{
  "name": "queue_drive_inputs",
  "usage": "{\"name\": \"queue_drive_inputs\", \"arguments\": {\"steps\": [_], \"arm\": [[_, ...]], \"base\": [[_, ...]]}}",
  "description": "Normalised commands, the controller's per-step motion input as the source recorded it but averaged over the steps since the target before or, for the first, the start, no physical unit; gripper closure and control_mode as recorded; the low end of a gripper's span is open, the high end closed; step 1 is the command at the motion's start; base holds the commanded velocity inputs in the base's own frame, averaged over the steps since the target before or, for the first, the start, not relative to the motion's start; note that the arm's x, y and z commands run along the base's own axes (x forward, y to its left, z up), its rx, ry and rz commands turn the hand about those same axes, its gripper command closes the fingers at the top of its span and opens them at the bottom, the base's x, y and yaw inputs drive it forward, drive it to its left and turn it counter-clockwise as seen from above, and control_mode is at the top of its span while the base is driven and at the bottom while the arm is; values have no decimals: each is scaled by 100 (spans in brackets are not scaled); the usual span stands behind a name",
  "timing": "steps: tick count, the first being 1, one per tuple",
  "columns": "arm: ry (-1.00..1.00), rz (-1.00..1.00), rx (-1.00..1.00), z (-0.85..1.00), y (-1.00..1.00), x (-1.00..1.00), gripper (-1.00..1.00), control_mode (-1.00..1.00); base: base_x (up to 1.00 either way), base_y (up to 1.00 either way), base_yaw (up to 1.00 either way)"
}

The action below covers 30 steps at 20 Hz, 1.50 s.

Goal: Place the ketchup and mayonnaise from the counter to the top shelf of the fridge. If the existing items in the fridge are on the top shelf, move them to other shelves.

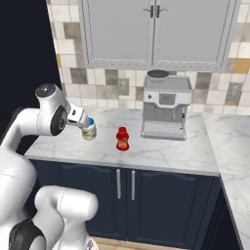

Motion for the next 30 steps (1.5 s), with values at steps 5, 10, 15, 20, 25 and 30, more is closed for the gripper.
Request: {"name": "queue_drive_inputs", "arguments": {"steps": [5, 10, 15, 20, 25, 30], "arm": [[1, 5, -8, -30, 27, 98, -100, -100], [2, 1, -8, -18, 7, 73, -100, -100], [5, 0, -2, -32, 7, 37, -100, -100], [5, 0, 0, -32, 21, 23, -100, -100], [0, 0, 0, -22, 10, 31, -100, -100], [0, 0, 0, -23, 0, 31, -100, -100]], "base": [[0, 0, 0], [0, 0, 0], [0, 0, 0], [0, 0, 0], [0, 0, 0], [0, 0, 0]]}}
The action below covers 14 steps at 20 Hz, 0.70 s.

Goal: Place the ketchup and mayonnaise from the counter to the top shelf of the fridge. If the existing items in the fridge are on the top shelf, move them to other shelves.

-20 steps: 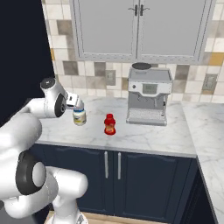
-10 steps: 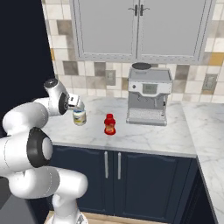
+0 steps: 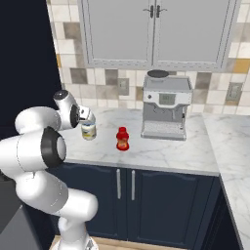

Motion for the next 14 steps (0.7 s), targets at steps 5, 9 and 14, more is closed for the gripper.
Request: {"name": "queue_drive_inputs", "arguments": {"steps": [5, 9, 14], "arm": [[0, 0, 0, -23, 0, 25, -100, -100], [0, 0, 0, -15, 0, 19, -100, -100], [0, 0, 0, 0, 0, 22, -100, -100]], "base": [[0, 0, 0], [0, 0, 0], [0, 0, 0]]}}
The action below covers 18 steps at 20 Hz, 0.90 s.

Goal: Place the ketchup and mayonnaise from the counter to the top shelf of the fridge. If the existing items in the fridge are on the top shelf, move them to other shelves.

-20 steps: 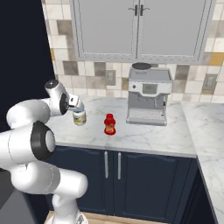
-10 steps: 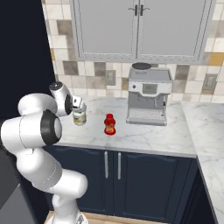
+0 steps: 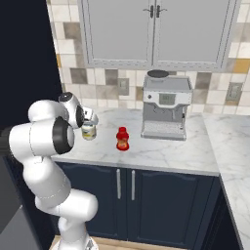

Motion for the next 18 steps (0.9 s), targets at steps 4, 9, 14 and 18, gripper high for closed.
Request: {"name": "queue_drive_inputs", "arguments": {"steps": [4, 9, 14, 18], "arm": [[0, 0, 0, -3, 0, 28, -100, -100], [0, 0, 0, -14, 3, 21, -100, -100], [0, 0, 0, -16, 2, 16, -100, -100], [0, 0, 0, -15, 2, 14, -100, -100]], "base": [[0, 0, 0], [0, 0, 0], [0, 0, 0], [0, 0, 0]]}}
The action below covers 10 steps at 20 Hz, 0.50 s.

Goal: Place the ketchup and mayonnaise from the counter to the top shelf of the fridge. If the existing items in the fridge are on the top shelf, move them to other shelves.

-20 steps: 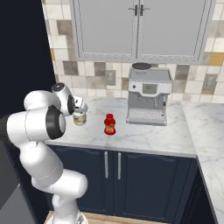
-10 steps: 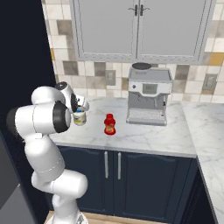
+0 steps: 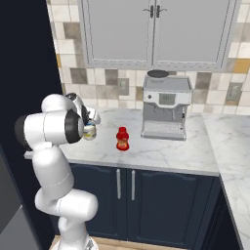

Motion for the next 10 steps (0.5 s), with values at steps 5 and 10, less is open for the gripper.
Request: {"name": "queue_drive_inputs", "arguments": {"steps": [5, 10], "arm": [[0, 0, 0, -8, 0, 16, -100, -100], [0, 0, 0, -10, 0, 22, -100, -100]], "base": [[0, 0, 0], [0, 0, 0]]}}
